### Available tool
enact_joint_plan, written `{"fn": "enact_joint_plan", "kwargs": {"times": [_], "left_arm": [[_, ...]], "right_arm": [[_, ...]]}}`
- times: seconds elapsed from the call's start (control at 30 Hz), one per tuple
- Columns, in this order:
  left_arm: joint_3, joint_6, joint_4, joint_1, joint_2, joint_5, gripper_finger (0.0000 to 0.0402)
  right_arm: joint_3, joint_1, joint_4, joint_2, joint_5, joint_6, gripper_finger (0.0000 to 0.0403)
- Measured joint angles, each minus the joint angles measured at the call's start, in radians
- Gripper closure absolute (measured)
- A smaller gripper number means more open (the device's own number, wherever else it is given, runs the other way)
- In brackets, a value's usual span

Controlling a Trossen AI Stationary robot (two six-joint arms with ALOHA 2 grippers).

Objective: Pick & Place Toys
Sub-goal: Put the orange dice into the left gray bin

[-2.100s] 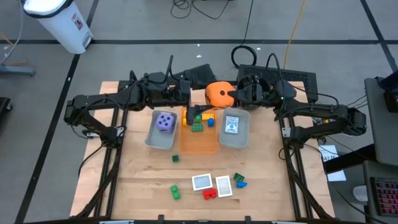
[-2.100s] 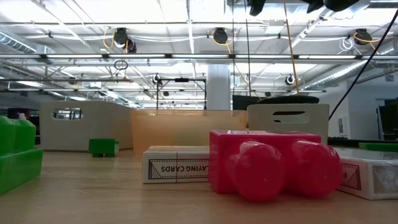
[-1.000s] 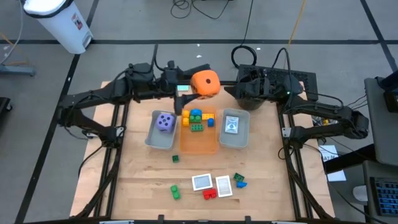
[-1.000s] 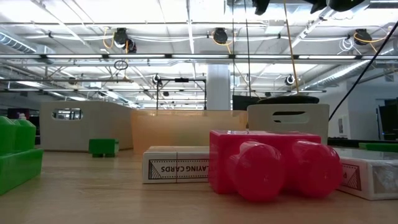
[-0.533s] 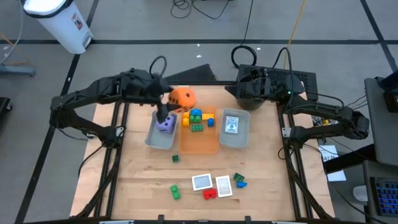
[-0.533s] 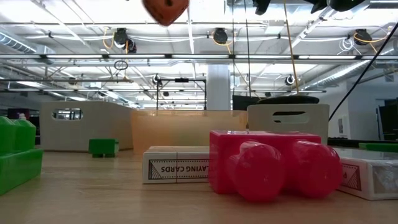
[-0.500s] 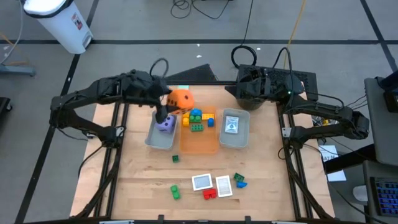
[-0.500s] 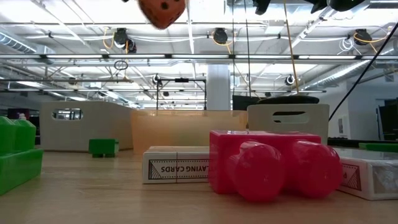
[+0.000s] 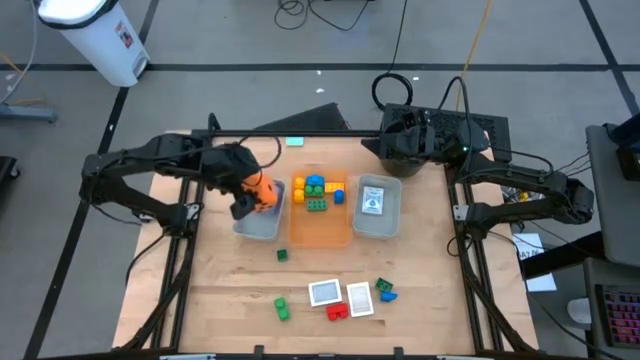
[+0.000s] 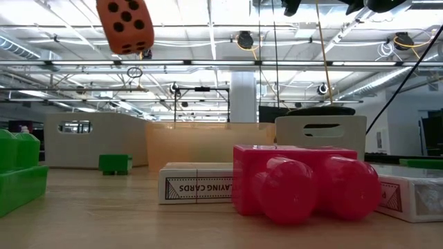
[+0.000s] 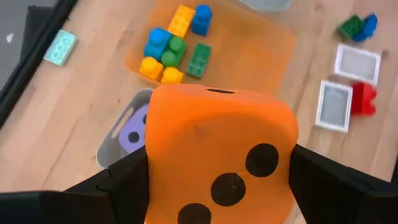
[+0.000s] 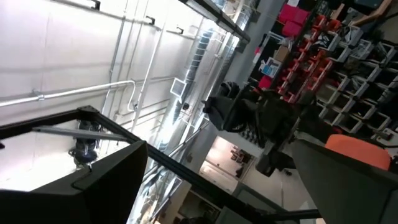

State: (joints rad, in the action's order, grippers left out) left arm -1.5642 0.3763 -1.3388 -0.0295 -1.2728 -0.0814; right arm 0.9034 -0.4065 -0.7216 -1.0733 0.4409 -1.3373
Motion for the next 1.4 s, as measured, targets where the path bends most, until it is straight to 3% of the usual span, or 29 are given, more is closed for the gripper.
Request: {"fn": "enact_joint_plan", "kwargs": {"times": [0.47,0.63,0.9,1.4], "left_arm": [[0.173,-0.09,-0.047,0.11,0.001,-0.006,0.0089],[0.242,-0.158,0.016,0.085,0.002,0.001,0.0089],[0.346,-0.24,0.113,0.026,0.002,0.1,0.0089],[0.46,-0.369,0.221,-0.051,0.002,0.118,0.0089]], "right_arm": [[0.0,0.009,0.009,-0.001,0.032,0.04,0.0012],[0.0,0.009,0.018,-0.001,0.032,0.041,0.0011],[0.0,0.009,0.024,-0.002,0.032,0.04,0.0011],[0.0,0.009,0.069,-0.002,0.026,0.067,0.0011]]}}
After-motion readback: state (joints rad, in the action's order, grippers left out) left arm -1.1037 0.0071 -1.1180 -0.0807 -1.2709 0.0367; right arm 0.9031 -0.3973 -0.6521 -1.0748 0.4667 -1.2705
